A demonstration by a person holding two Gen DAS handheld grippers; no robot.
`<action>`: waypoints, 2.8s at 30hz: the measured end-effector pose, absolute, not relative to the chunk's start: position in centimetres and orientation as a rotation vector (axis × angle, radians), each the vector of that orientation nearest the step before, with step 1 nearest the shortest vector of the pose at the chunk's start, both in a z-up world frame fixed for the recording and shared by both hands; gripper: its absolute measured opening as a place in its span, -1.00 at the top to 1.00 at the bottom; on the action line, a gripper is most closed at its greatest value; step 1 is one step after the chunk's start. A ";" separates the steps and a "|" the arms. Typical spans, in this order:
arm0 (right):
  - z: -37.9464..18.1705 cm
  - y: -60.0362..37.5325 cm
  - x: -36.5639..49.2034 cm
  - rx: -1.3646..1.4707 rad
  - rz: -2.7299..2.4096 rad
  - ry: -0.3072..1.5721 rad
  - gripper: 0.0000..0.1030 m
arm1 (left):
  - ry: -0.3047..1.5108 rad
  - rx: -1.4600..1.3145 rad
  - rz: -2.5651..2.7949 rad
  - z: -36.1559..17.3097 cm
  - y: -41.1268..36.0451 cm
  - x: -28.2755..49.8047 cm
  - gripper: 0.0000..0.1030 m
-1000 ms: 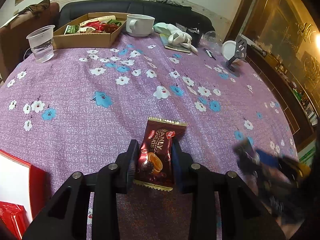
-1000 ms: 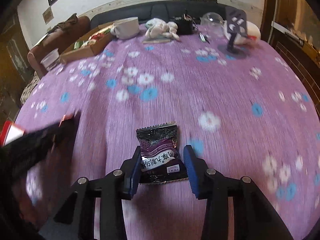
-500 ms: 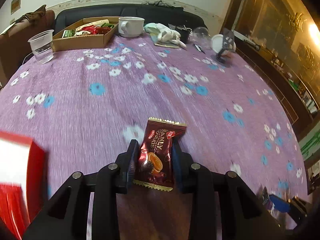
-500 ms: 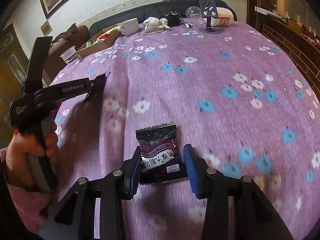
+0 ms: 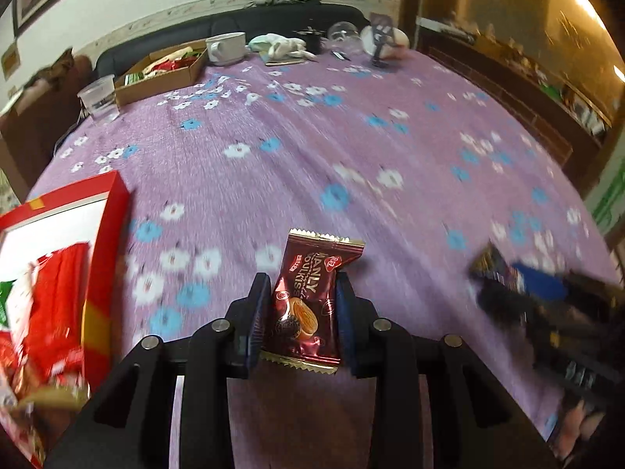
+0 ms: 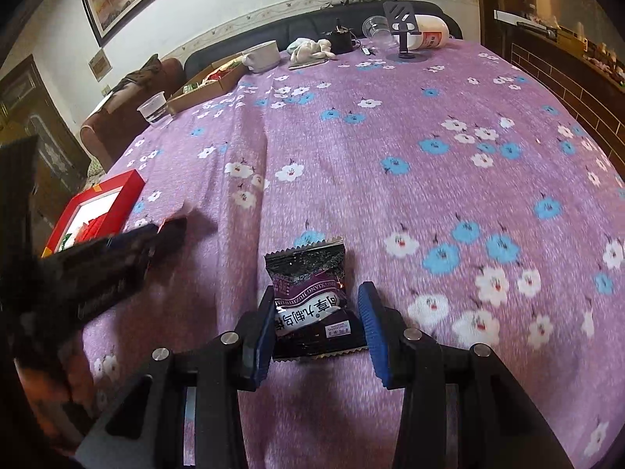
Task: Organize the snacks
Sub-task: 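Carry the brown biscuit packet and dark purple packet over the tray with both tools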
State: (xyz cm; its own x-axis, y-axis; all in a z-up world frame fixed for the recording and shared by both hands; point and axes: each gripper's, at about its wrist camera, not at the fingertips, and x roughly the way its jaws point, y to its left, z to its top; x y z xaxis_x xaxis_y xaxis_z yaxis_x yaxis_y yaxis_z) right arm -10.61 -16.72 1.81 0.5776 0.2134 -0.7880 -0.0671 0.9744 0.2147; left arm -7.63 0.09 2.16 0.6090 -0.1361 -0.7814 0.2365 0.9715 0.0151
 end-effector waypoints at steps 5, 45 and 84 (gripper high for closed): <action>1.9 -17.7 -12.0 0.277 0.216 0.932 0.19 | 0.849 0.180 -0.209 2.6 0.0 -10.9 0.41; 5.6 -7.6 -18.4 0.224 0.434 0.861 0.19 | 0.655 0.162 -0.184 6.6 5.2 -21.6 0.41; 8.6 4.1 -13.5 0.172 0.657 0.879 0.20 | 0.610 0.034 -0.036 8.8 15.6 -18.3 0.41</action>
